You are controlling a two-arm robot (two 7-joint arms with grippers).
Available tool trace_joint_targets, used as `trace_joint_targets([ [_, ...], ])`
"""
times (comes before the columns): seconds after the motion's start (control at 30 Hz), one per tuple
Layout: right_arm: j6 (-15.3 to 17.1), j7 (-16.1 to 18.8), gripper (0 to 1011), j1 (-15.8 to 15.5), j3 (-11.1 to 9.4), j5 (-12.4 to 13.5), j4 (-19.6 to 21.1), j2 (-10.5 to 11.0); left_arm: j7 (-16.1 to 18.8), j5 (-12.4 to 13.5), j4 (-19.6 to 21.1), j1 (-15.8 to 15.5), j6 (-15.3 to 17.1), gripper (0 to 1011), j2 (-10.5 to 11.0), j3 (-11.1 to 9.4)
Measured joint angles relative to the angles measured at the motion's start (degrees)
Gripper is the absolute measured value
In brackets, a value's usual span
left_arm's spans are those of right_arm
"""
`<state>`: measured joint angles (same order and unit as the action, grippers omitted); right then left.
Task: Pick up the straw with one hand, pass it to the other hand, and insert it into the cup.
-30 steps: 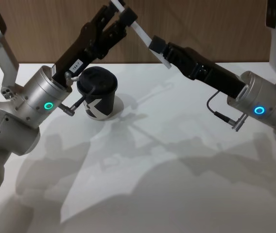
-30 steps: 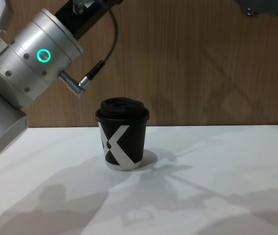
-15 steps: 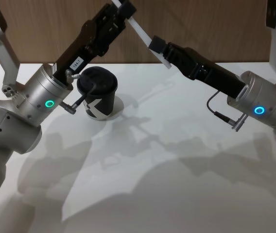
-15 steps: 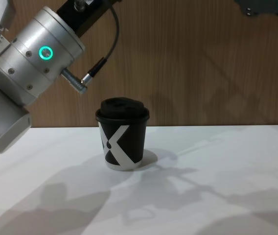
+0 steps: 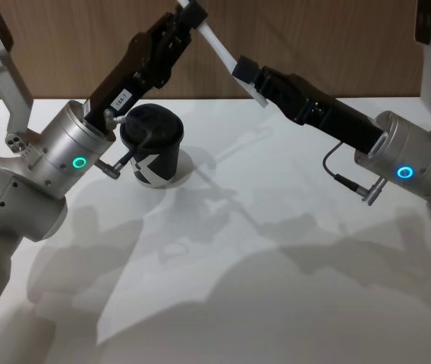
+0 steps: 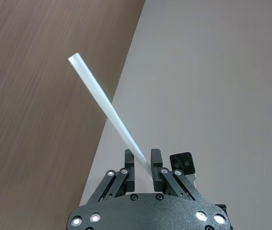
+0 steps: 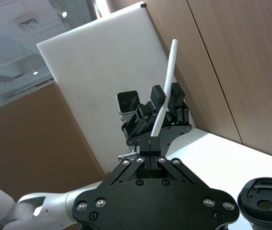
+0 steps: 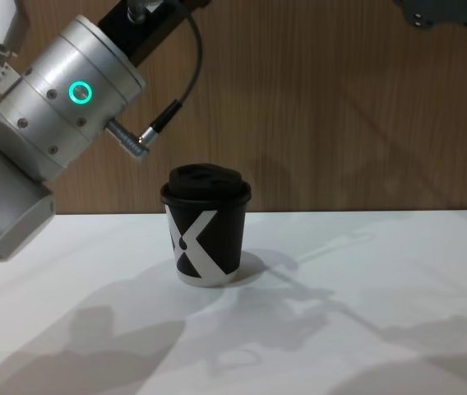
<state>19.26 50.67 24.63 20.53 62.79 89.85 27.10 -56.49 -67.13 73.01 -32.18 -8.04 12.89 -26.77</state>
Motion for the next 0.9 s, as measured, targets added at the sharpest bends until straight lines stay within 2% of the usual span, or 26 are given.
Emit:
trace_joint_targets([
  [0.37,0.0,0.01,11,0.0,0.0,0.0,0.01,0.0,0.7,-0.39,-0.7,-0.19,-0.06,142,0.04,-0.61],
  [0.63,0.0,0.03,207,0.0,0.0,0.0,0.01,0.0,1.27,-0.59,-0.88,-0.14,-0.18,97,0.12,-0.79],
  [0.7,0.0,0.03,296,0.0,0.0,0.0,0.01,0.0,1.37,-0.62,-0.89,-0.12,-0.24,64,0.13,-0.82],
  [0.8,0.0,0.03,352,0.0,0.0,0.0,0.01,0.0,1.49,-0.62,-0.9,-0.09,-0.28,38,0.14,-0.85],
  [0.9,0.0,0.03,463,0.0,0.0,0.0,0.01,0.0,1.82,-0.59,-0.89,-0.06,-0.33,22,0.23,-0.9],
])
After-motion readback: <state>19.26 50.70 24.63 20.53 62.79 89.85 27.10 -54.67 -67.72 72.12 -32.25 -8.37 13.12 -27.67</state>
